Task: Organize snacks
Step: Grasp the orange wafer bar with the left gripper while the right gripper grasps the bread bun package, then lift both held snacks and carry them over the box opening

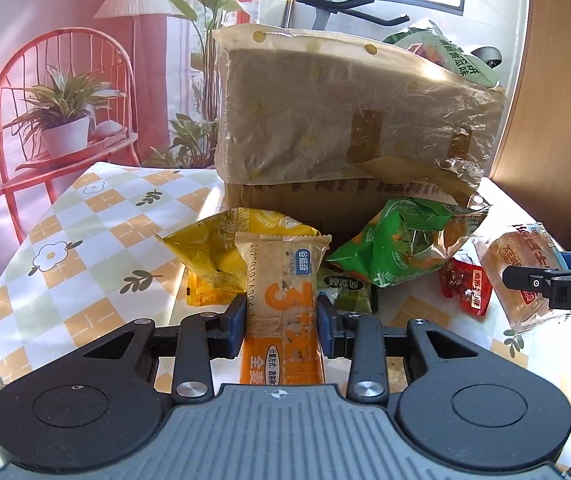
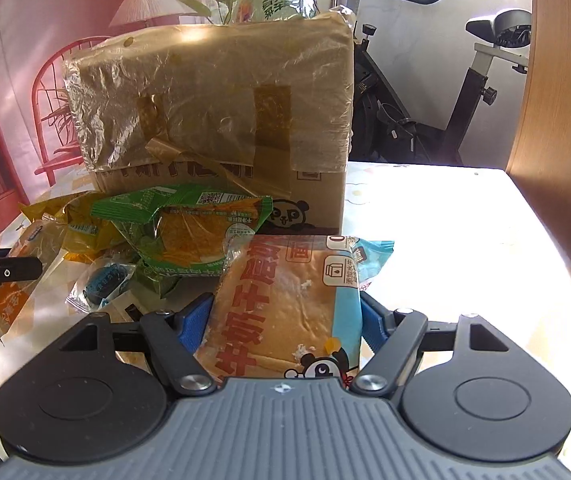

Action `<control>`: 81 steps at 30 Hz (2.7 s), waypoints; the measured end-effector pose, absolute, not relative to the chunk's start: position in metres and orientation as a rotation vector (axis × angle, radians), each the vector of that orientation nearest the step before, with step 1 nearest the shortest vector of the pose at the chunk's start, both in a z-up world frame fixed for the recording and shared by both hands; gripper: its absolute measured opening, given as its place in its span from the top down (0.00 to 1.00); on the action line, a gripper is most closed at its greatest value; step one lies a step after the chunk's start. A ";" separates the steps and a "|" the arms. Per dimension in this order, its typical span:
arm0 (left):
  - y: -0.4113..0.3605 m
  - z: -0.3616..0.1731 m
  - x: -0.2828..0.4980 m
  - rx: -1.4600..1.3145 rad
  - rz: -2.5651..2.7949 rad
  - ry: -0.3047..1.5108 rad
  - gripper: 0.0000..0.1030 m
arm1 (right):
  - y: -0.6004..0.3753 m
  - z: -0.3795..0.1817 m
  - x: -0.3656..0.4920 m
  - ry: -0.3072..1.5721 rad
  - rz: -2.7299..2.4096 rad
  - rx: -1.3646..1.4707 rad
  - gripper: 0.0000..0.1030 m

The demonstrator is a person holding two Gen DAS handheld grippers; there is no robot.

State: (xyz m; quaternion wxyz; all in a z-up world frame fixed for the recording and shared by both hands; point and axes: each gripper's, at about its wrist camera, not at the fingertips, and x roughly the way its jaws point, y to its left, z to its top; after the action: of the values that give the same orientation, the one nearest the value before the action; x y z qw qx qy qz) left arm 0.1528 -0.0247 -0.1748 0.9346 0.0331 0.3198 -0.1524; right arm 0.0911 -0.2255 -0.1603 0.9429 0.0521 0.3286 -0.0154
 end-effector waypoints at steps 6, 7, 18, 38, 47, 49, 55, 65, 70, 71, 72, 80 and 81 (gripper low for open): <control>-0.032 -0.161 0.147 0.066 -0.324 0.609 0.63 | -0.227 -0.144 0.092 0.613 -0.022 0.119 0.27; -0.033 -0.159 0.147 0.066 -0.326 0.601 0.63 | -0.227 -0.142 0.092 0.606 -0.020 0.119 0.27; -0.032 -0.144 0.148 0.054 -0.341 0.553 0.63 | -0.226 -0.126 0.095 0.555 -0.010 0.124 0.27; -0.025 -0.107 0.156 0.032 -0.337 0.455 0.63 | -0.217 -0.093 0.101 0.467 0.056 0.112 0.27; -0.028 -0.075 0.175 0.014 -0.355 0.377 0.63 | -0.210 -0.049 0.118 0.385 0.105 0.084 0.27; -0.030 -0.067 0.184 0.005 -0.364 0.364 0.63 | -0.208 -0.035 0.125 0.360 0.121 0.074 0.27; -0.044 -0.043 0.215 0.001 -0.381 0.335 0.63 | -0.203 0.001 0.159 0.301 0.151 -0.002 0.27; -0.066 -0.017 0.274 -0.007 -0.399 0.359 0.63 | -0.199 0.010 0.236 0.326 0.141 -0.125 0.27; -0.075 -0.015 0.291 0.021 -0.406 0.363 0.63 | -0.200 0.002 0.255 0.352 0.134 -0.161 0.27; -0.077 -0.015 0.294 0.027 -0.410 0.364 0.63 | -0.201 0.000 0.259 0.358 0.132 -0.167 0.27; -0.079 -0.016 0.296 0.032 -0.412 0.365 0.63 | -0.202 -0.002 0.262 0.363 0.132 -0.170 0.27; -0.084 -0.032 0.320 0.017 -0.419 0.418 0.63 | -0.212 -0.017 0.281 0.401 0.115 -0.172 0.27; -0.085 -0.033 0.323 0.016 -0.420 0.424 0.63 | -0.213 -0.020 0.283 0.410 0.116 -0.172 0.27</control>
State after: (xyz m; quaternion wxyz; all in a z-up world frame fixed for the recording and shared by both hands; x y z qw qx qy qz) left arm 0.3226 -0.0849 -0.0334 0.9558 0.0080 0.2088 -0.2069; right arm 0.2832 -0.2129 -0.0196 0.9738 -0.0850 0.2032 0.0574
